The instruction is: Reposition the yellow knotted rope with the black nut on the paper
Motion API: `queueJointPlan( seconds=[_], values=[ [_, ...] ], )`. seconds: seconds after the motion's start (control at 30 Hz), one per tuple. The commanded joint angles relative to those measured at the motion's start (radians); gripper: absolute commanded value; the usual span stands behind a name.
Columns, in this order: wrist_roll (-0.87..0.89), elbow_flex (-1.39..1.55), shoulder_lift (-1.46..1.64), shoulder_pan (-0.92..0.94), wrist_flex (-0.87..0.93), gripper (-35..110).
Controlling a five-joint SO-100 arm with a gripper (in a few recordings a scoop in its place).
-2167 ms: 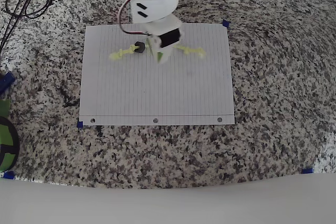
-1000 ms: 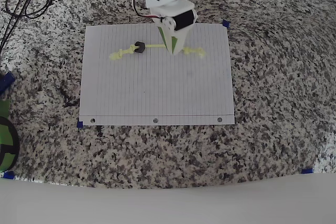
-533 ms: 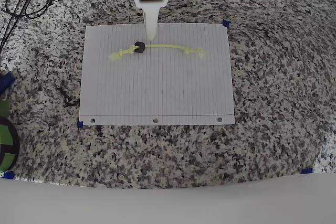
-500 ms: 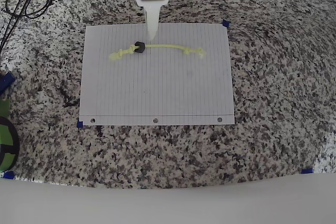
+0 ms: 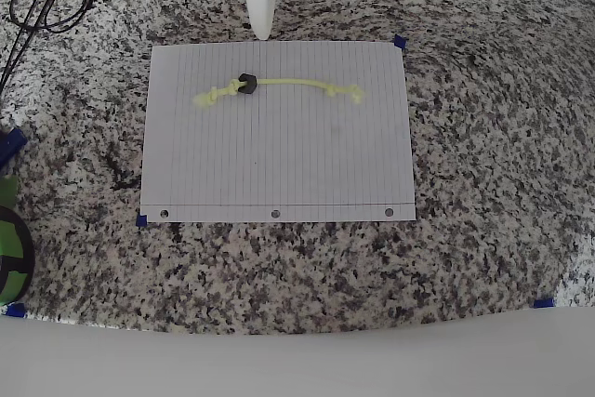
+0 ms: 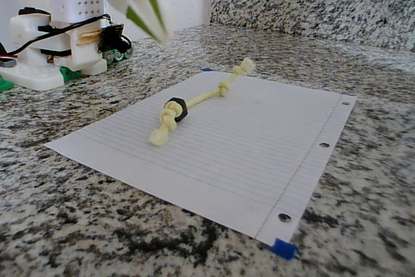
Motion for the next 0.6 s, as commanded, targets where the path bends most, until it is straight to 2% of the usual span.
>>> queueJointPlan(
  seconds=[0.0, 0.57],
  values=[
    [-0.009, 0.023, 0.049, 0.011, 0.015, 0],
    [0.031, 0.232, 0.276, 0.012, 0.075, 0]
  ],
)
